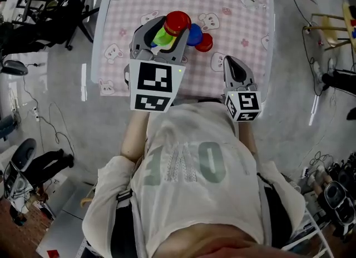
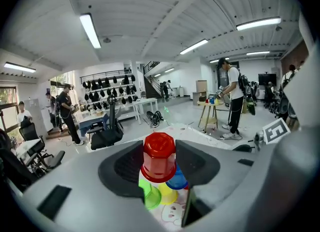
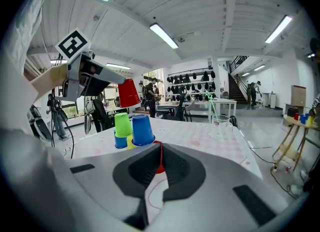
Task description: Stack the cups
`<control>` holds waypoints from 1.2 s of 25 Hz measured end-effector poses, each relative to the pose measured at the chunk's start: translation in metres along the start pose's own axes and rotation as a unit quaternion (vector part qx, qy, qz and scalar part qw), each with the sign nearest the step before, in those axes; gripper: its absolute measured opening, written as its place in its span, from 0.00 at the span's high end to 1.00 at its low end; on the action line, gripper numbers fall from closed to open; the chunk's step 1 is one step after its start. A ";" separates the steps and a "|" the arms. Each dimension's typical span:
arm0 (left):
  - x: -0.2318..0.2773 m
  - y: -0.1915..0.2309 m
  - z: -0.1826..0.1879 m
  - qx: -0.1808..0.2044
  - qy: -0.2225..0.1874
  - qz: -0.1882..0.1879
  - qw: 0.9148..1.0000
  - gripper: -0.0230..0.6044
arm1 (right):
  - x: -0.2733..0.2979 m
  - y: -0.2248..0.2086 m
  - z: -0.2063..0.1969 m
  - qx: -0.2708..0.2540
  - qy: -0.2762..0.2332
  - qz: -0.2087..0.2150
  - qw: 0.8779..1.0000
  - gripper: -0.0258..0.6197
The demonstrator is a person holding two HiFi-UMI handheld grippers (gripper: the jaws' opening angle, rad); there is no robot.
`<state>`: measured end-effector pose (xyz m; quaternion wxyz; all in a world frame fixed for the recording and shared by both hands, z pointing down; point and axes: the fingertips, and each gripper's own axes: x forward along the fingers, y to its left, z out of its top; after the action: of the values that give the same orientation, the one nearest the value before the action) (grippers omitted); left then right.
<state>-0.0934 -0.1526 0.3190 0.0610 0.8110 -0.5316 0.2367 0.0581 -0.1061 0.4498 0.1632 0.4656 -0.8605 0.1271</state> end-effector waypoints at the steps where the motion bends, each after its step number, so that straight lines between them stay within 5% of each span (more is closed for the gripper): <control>1: 0.001 0.001 -0.004 -0.002 0.004 -0.002 1.000 0.62 | -0.001 0.000 0.000 0.000 0.001 -0.004 1.000 0.91; 30: 0.015 0.006 -0.029 -0.031 0.020 -0.028 0.999 0.62 | 0.000 0.007 0.003 0.003 0.005 -0.020 1.000 0.91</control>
<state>-0.1032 -0.1579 0.3508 0.1033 0.8184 -0.5142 0.2347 0.0516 -0.1030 0.4463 0.1682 0.4829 -0.8497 0.1286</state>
